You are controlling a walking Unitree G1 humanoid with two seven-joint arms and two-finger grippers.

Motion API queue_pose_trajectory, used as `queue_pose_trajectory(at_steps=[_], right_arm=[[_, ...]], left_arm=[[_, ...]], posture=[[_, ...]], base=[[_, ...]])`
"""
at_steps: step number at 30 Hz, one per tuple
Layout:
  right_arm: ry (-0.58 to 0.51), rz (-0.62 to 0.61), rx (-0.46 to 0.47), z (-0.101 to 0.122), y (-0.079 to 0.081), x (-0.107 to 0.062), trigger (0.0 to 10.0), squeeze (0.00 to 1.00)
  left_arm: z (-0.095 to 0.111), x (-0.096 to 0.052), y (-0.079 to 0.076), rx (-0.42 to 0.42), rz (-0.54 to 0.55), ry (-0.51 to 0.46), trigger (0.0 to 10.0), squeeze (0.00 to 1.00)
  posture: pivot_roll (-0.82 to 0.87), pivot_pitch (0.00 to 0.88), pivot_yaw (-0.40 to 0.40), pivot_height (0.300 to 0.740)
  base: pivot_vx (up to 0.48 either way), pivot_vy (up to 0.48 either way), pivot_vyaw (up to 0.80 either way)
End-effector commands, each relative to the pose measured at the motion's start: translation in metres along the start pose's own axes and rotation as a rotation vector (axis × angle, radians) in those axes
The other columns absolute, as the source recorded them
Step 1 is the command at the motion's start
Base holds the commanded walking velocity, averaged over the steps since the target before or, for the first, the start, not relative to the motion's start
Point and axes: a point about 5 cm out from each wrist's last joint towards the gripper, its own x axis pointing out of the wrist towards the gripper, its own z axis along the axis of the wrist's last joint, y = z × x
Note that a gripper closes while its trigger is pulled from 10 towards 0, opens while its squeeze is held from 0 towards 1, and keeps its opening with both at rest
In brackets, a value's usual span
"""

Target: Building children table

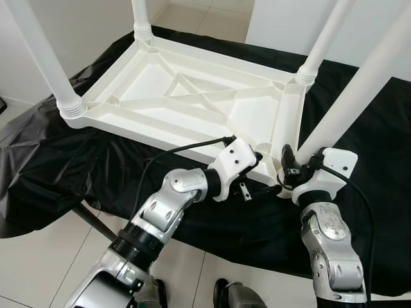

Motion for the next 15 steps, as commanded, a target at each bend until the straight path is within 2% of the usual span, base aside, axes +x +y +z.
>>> queue_pose_trajectory(at_steps=[1,6,10,11,15], right_arm=[[0.021,-0.008,-0.005,-0.004,-0.002,-0.002,10.0,0.0],[0.04,-0.001,-0.004,-0.007,-0.001,-0.006,10.0,0.0],[0.041,0.018,-0.007,-0.008,0.001,-0.006,10.0,0.0],[0.042,0.021,-0.006,-0.008,0.001,-0.007,10.0,0.0],[0.043,0.022,-0.004,-0.008,0.001,-0.007,10.0,0.0]], left_arm=[[-0.001,0.001,-0.007,-0.009,-0.042,0.006,10.0,0.0],[0.001,-0.006,-0.011,-0.027,-0.033,0.01,10.0,0.0],[0.002,-0.008,-0.007,-0.045,-0.018,0.011,10.0,0.0],[0.002,-0.009,-0.007,-0.059,-0.02,0.009,10.0,1.0],[0.004,-0.01,-0.006,-0.074,-0.02,0.002,10.0,1.0]], posture=[[0.01,0.176,-0.054,0.74],[0.01,0.18,-0.055,0.74],[0.01,0.182,-0.057,0.74],[0.01,0.183,-0.057,0.74],[0.01,0.184,-0.058,0.74]], base=[[0.0,0.0,0.0],[0.0,0.0,0.0],[0.0,0.0,0.0],[0.0,0.0,0.0],[0.0,0.0,0.0]])
